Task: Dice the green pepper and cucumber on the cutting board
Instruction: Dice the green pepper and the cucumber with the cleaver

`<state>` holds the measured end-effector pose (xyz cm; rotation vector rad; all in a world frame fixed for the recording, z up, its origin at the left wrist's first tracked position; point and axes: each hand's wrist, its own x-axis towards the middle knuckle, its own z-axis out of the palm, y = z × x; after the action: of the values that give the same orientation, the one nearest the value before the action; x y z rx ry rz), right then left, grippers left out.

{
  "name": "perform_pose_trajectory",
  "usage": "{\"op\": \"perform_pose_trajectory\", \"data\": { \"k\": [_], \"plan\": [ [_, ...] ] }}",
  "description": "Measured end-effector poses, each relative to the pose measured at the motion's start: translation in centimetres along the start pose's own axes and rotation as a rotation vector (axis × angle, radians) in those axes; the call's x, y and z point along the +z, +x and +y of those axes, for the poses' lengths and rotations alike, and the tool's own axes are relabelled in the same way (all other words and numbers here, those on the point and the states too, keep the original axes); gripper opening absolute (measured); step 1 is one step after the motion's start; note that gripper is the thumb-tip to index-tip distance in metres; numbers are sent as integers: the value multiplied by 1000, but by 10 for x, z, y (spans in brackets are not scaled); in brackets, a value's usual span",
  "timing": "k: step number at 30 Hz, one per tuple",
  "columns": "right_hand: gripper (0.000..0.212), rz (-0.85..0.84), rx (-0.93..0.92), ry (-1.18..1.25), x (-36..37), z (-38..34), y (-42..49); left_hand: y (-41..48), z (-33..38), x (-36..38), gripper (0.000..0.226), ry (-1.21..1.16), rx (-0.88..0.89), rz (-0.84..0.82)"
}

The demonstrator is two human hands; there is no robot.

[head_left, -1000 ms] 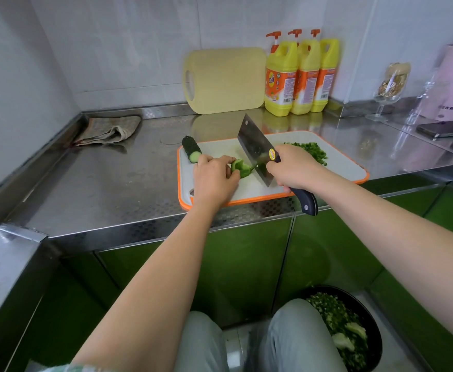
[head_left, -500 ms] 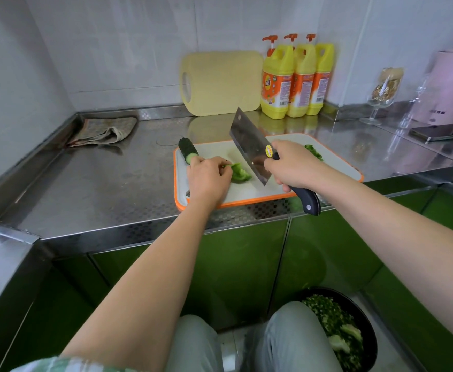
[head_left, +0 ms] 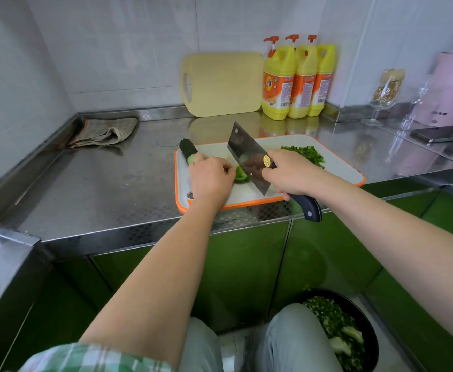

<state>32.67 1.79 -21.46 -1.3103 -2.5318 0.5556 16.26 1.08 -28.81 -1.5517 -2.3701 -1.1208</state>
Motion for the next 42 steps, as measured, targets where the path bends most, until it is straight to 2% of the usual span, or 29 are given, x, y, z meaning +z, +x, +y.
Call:
{"op": "perform_pose_trajectory", "data": {
  "k": [4,7,16,23,36,42],
  "plan": [
    [18,-22,28,-65,-1,-5,4,3,1,2,21,39,11,22],
    [6,-38,48,-86,-1,-8,6,5,1,4,20,39,13,31],
    [22,-97,117,-177,0,-23,16,7,0,7,15,8,9,51],
    [16,-114,92,-119,1,-16,12,8,-1,9,15,3,-11,50],
    [23,-149,137,-130,10,-20,25,6,2,6,18,-5,-19,47],
    [22,-171,151,-45,13,-10,18,7,1,6,15,6,-12,46]
  ]
}}
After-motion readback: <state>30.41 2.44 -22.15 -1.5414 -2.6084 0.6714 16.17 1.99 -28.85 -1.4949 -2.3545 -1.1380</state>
